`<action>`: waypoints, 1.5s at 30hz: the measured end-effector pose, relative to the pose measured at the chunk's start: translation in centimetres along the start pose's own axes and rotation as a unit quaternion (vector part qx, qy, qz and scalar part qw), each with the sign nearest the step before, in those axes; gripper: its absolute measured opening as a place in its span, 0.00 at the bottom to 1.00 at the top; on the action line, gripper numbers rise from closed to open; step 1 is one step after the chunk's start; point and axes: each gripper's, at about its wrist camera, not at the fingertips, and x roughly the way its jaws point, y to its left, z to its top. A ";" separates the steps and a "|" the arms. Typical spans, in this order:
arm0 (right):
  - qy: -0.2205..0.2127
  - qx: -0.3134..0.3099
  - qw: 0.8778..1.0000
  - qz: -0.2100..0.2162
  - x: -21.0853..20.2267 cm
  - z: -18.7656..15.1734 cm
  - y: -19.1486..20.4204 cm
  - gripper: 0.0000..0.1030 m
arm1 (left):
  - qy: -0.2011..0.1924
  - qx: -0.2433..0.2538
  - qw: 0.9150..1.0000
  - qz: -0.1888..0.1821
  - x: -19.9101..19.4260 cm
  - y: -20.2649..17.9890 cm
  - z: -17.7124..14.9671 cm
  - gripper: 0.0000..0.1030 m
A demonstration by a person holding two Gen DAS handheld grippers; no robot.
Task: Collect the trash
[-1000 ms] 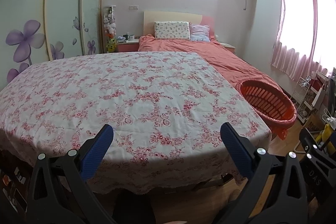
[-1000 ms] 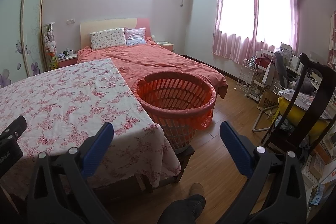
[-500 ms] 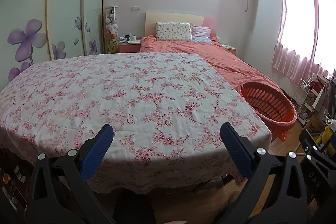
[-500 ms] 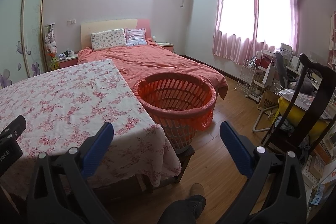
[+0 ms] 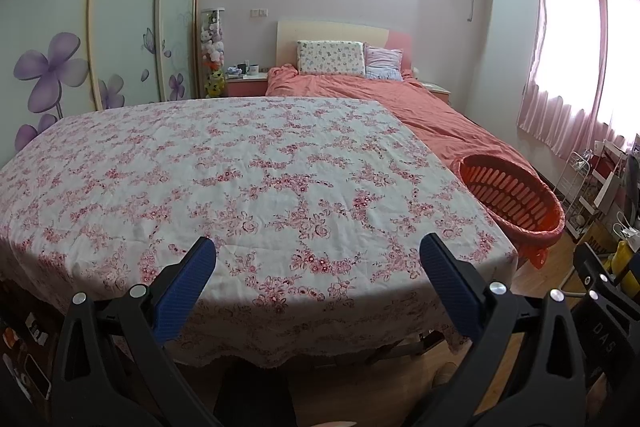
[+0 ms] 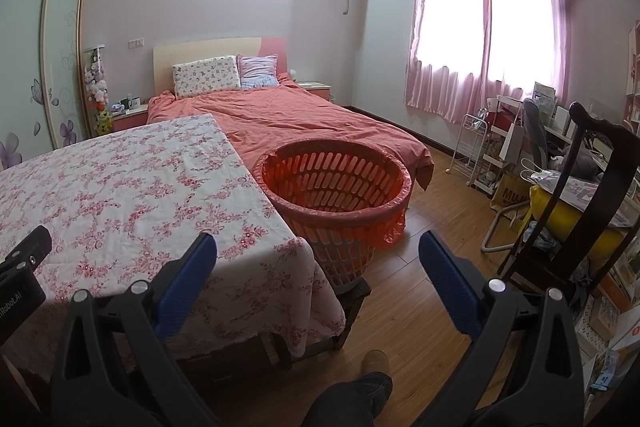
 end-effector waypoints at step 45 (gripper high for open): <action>0.000 0.001 1.000 0.000 0.0 0.1 -0.2 0.96 | 0.003 0.001 1.000 -0.001 0.0 -0.2 -0.2 0.98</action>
